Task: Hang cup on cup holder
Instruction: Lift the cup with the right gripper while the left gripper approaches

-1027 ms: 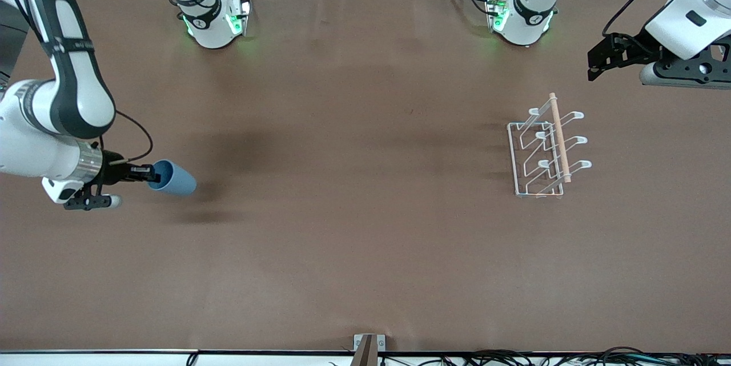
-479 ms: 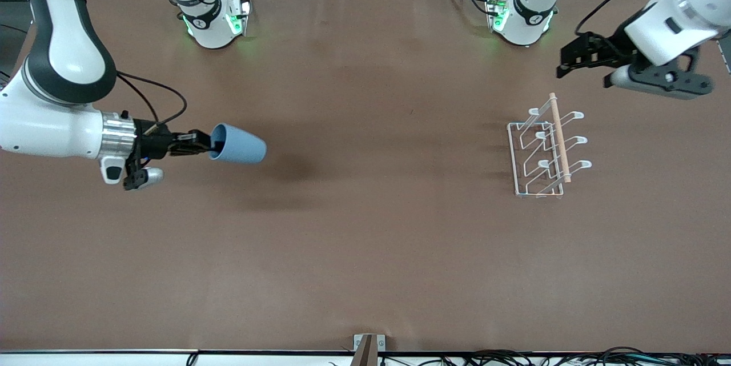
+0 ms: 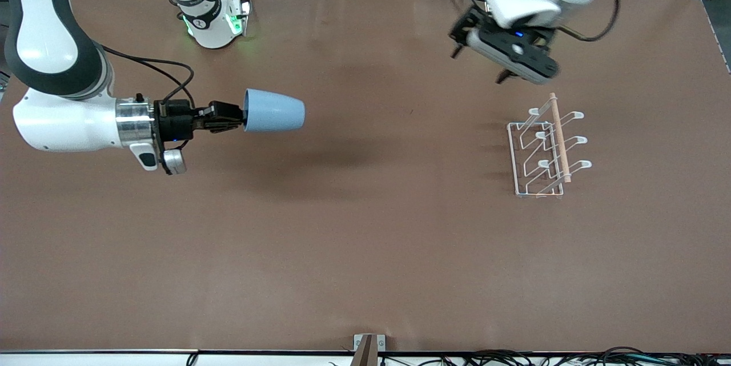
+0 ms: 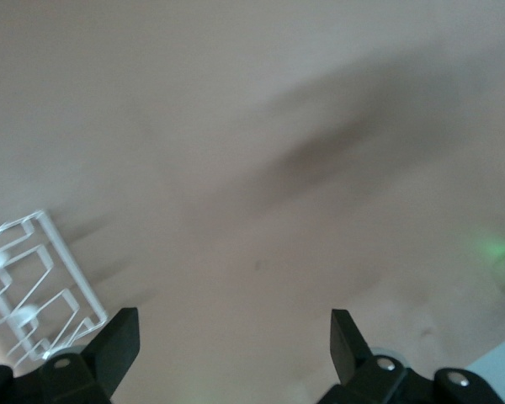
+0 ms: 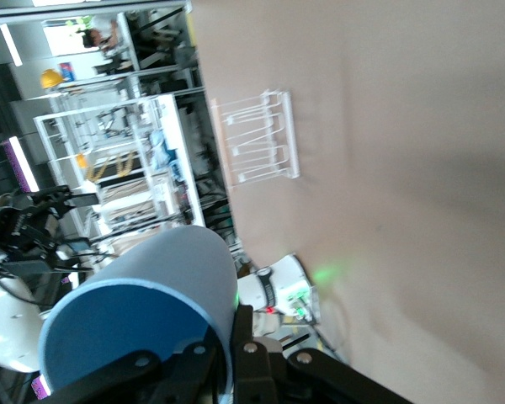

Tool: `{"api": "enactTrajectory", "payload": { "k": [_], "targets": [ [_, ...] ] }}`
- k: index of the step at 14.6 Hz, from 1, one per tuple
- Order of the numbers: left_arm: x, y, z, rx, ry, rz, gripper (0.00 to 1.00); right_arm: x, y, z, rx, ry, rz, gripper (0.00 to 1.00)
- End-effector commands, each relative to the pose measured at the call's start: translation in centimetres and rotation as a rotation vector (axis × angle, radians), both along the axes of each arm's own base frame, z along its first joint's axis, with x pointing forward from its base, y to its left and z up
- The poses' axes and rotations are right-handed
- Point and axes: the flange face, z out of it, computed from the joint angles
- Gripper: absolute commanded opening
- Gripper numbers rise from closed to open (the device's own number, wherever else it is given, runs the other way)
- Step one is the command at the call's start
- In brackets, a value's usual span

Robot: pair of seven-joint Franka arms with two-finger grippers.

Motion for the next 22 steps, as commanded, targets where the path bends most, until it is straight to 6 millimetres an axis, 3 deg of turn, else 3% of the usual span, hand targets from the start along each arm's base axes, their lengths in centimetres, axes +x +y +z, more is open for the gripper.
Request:
{"api": "enactTrajectory", "payload": {
  "k": [1, 4, 7, 11, 22],
  "targets": [
    [-0.8, -4.9, 1.6, -0.058, -0.058, -0.086, 1.00, -1.2, 2.4, 0.6, 0.081, 0.023, 0.023, 0.00],
    [-2.9, -9.9, 2.0, -0.129, -0.139, -0.143, 1.00, -2.3, 5.9, 1.1, 0.133, 0.040, 0.054, 0.00],
    [-3.7, -12.3, 2.4, -0.152, -0.176, -0.203, 1.00, -2.7, 7.7, 1.6, 0.210, 0.075, 0.050, 0.00],
    [-3.9, -15.0, 1.4, -0.179, -0.227, -0.305, 1.00, -4.2, 10.7, 1.8, 0.227, 0.080, 0.119, 0.00],
    [-3.7, -17.5, -1.2, -0.194, -0.266, -0.440, 1.00, -5.3, 12.3, 1.8, 0.228, 0.091, 0.162, 0.00]
  ]
}}
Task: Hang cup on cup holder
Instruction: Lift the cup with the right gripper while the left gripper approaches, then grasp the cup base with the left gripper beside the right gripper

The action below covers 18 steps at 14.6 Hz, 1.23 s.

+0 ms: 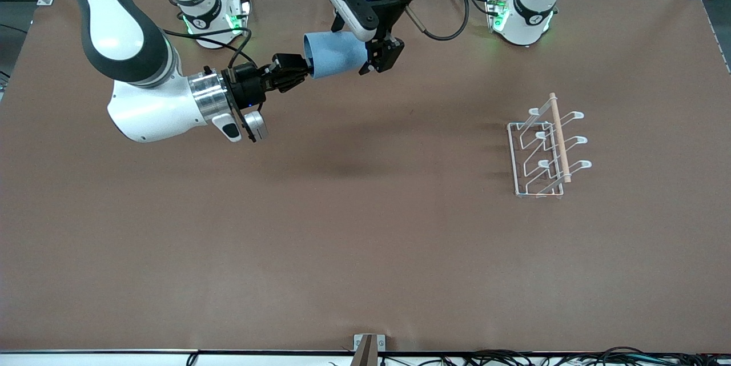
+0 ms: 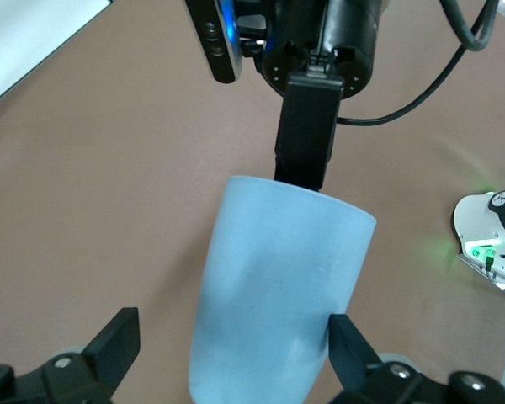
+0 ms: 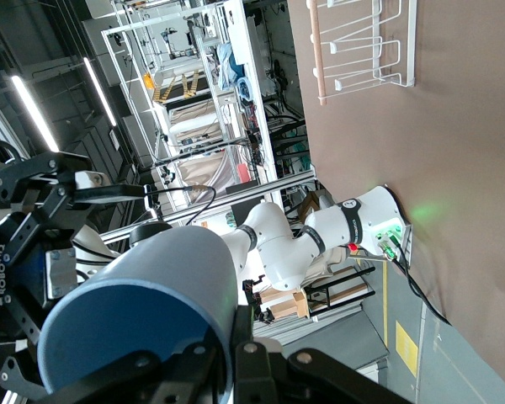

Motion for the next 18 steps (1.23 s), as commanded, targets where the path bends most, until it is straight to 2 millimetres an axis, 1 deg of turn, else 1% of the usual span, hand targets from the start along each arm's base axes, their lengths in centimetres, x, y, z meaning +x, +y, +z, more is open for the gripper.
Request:
{"api": "enactTrajectory", "payload": {
  "k": [1, 4, 7, 10, 13, 14, 15, 16, 17, 18],
  "targets": [
    [-0.3, -1.4, -0.5, 0.007, -0.014, -0.031, 1.00, -0.6, 0.5, 0.5, 0.028, 0.003, 0.006, 0.00],
    [-0.6, -1.8, -0.9, 0.010, -0.010, -0.042, 1.00, -0.8, 0.9, 0.6, 0.028, 0.005, 0.011, 0.00],
    [-0.8, -1.8, -0.7, 0.009, -0.018, -0.060, 1.00, -1.1, 1.5, 0.6, 0.026, 0.004, 0.018, 0.01],
    [-0.8, -2.3, -1.7, 0.019, -0.014, -0.086, 1.00, -1.1, 1.5, 0.6, 0.026, 0.004, 0.018, 0.01],
    [-0.8, -2.4, -2.3, 0.029, -0.015, -0.106, 0.96, -1.2, 1.5, 0.6, 0.026, 0.004, 0.022, 0.02],
    [-0.8, -2.4, -2.6, 0.034, -0.011, -0.107, 0.92, -1.2, 1.5, 0.6, 0.026, 0.005, 0.023, 0.02],
    [-0.8, -2.4, -2.6, 0.033, -0.012, -0.107, 0.83, -1.2, 1.5, 0.6, 0.026, 0.006, 0.024, 0.08],
    [-0.8, -2.4, -2.6, 0.034, -0.011, -0.107, 0.74, -1.2, 1.4, 0.6, 0.023, 0.007, 0.024, 0.18],
    [-0.7, -2.4, -2.6, 0.039, -0.017, -0.109, 0.68, -1.2, 1.4, 0.5, 0.019, 0.005, 0.026, 0.44],
    [-0.6, -2.3, -2.6, 0.055, -0.038, -0.110, 0.60, -1.1, 1.3, 0.6, 0.019, 0.002, 0.025, 0.51]
  ]
}}
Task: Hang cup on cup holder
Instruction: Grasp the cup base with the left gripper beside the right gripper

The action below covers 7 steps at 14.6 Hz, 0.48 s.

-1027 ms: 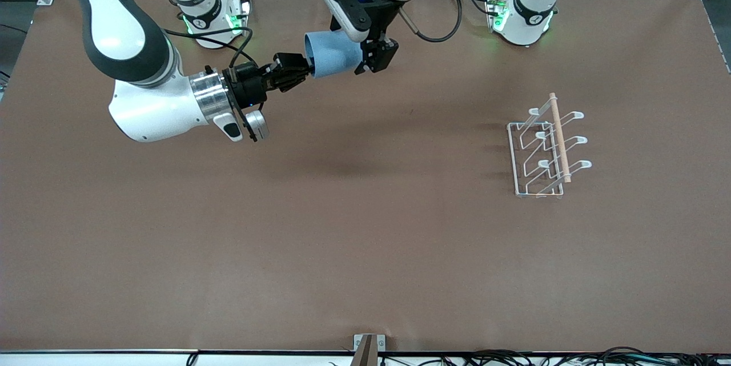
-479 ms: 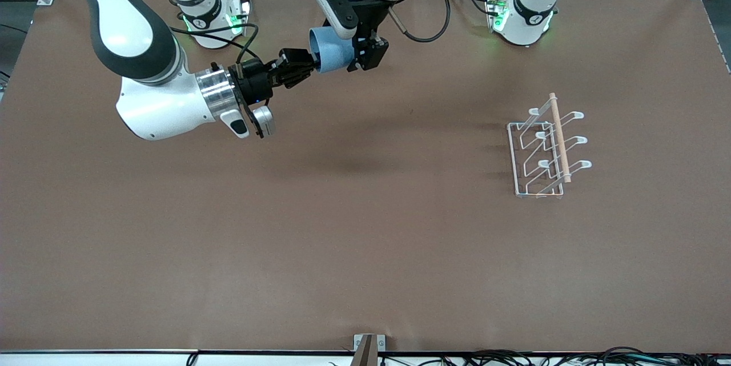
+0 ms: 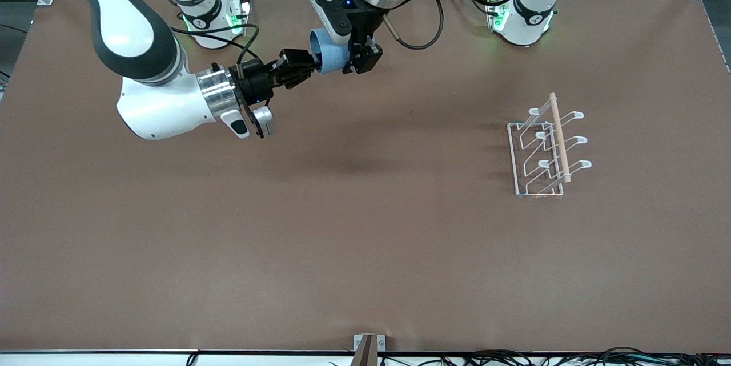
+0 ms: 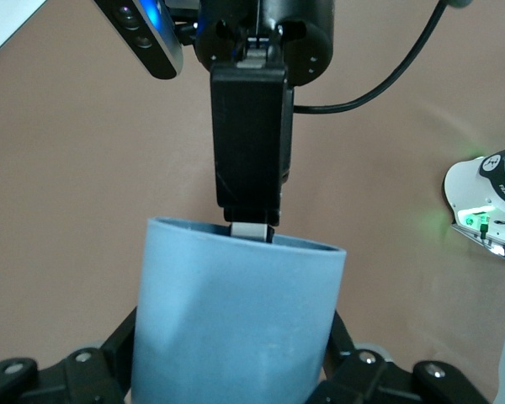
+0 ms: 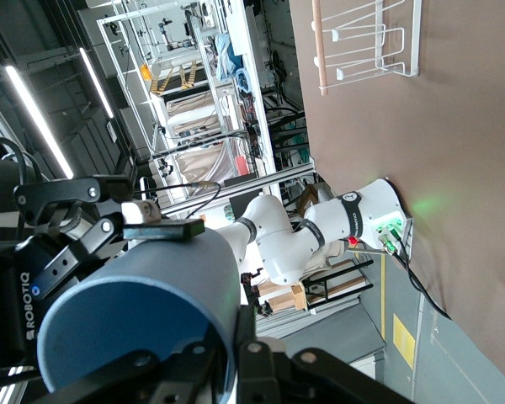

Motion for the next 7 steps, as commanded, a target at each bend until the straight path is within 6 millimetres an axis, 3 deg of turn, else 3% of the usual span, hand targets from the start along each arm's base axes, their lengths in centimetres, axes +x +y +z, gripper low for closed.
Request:
{"api": "enactTrajectory", "payload": {
  "k": [1, 2, 3, 4, 7],
  "targets": [
    [0.4, 0.1, 0.0, 0.030, -0.048, -0.013, 0.55, -0.4, 0.1, 0.6, 0.017, 0.001, 0.001, 0.51],
    [0.5, 0.2, 0.1, 0.034, -0.050, -0.014, 0.54, -0.4, 0.1, 0.6, 0.017, 0.001, 0.001, 0.51],
    [0.5, 0.4, 0.2, 0.035, -0.050, -0.012, 0.55, -0.4, 0.0, 0.6, 0.016, 0.003, -0.001, 0.58],
    [0.8, 0.7, 0.1, 0.040, -0.048, -0.007, 0.55, -0.3, -0.1, 0.7, 0.013, 0.010, -0.004, 1.00],
    [1.3, 1.9, -0.2, 0.085, -0.027, -0.021, 0.55, 0.4, -1.2, 0.9, -0.016, 0.011, -0.019, 1.00]
  ]
}}
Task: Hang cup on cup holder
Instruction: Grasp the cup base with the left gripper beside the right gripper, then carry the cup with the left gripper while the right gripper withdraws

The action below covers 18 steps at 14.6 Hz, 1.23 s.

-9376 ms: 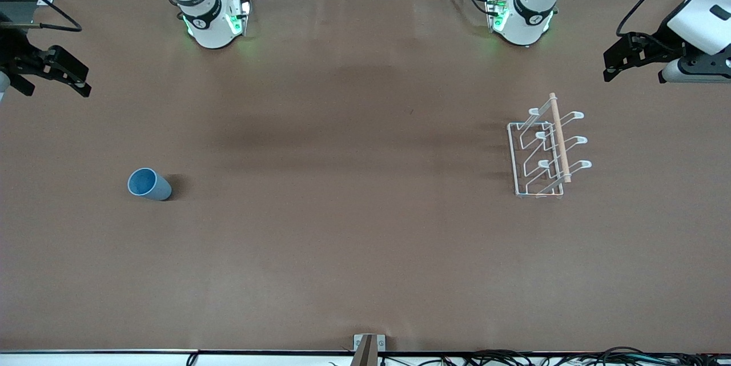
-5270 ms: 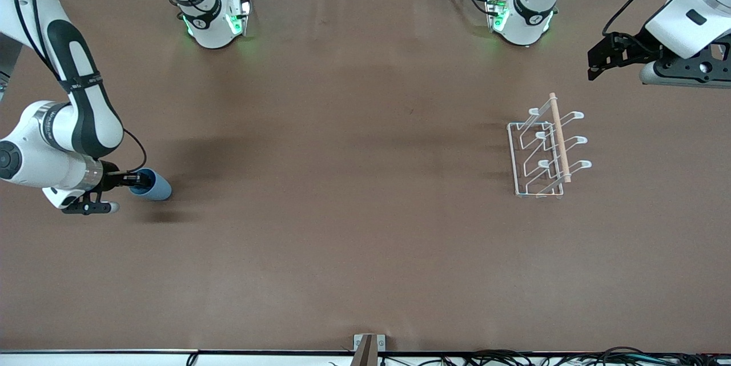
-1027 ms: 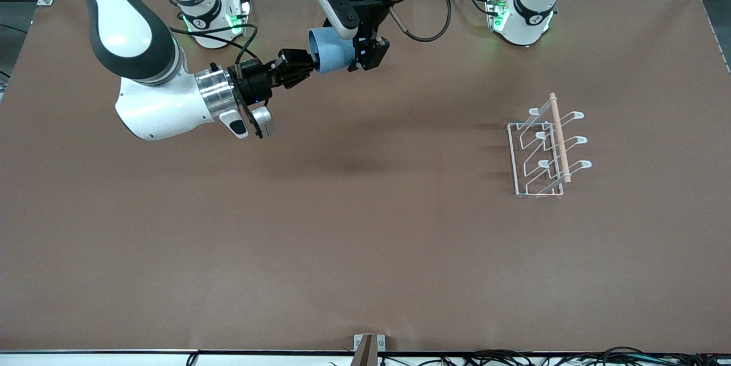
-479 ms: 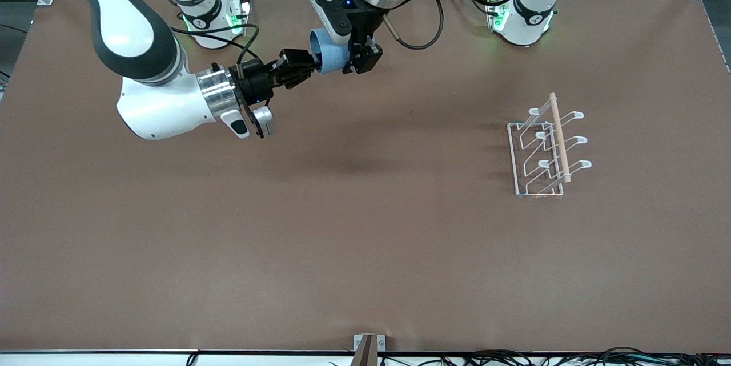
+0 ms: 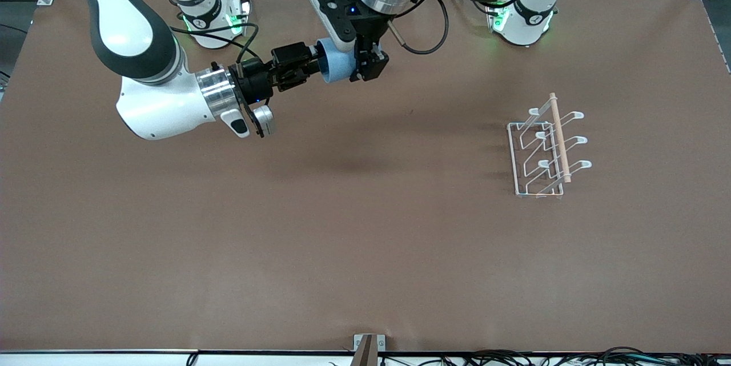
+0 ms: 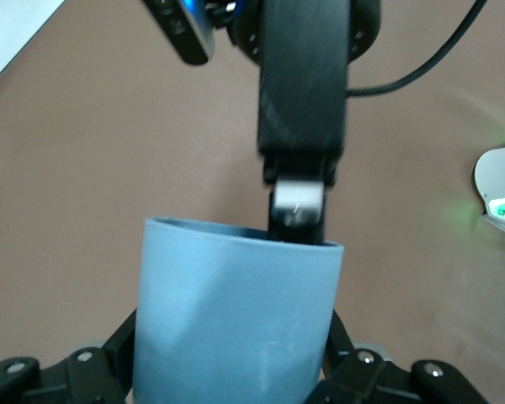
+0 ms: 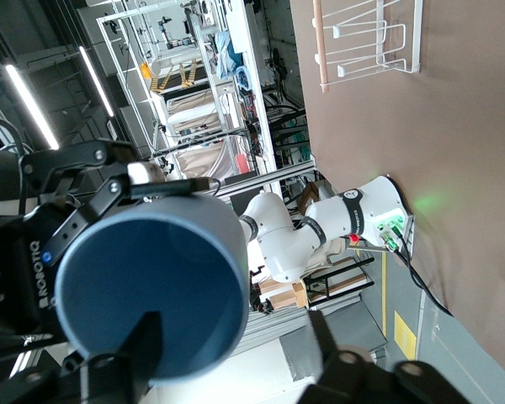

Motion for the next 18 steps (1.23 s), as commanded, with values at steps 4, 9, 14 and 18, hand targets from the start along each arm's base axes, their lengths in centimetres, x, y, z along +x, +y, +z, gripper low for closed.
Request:
{"api": "enactTrajectory", "payload": {
  "k": [4, 9, 14, 18],
  "targets": [
    [1.9, 4.0, -1.1, 0.204, 0.003, -0.013, 0.56, 2.6, -8.1, -1.3, -0.205, -0.058, -0.048, 1.00],
    [4.8, 8.0, -4.5, 0.411, 0.030, -0.019, 0.56, 4.5, -17.7, -1.7, -0.573, -0.235, -0.110, 1.00],
    [7.0, 13.3, -8.2, 0.718, 0.093, -0.110, 0.56, 5.3, -21.6, -0.7, -0.835, -0.400, -0.098, 1.00],
    [8.0, 16.9, -8.4, 0.918, 0.115, -0.150, 0.56, 6.5, -21.3, 0.7, -0.904, -0.507, -0.110, 1.00]
  ]
}}
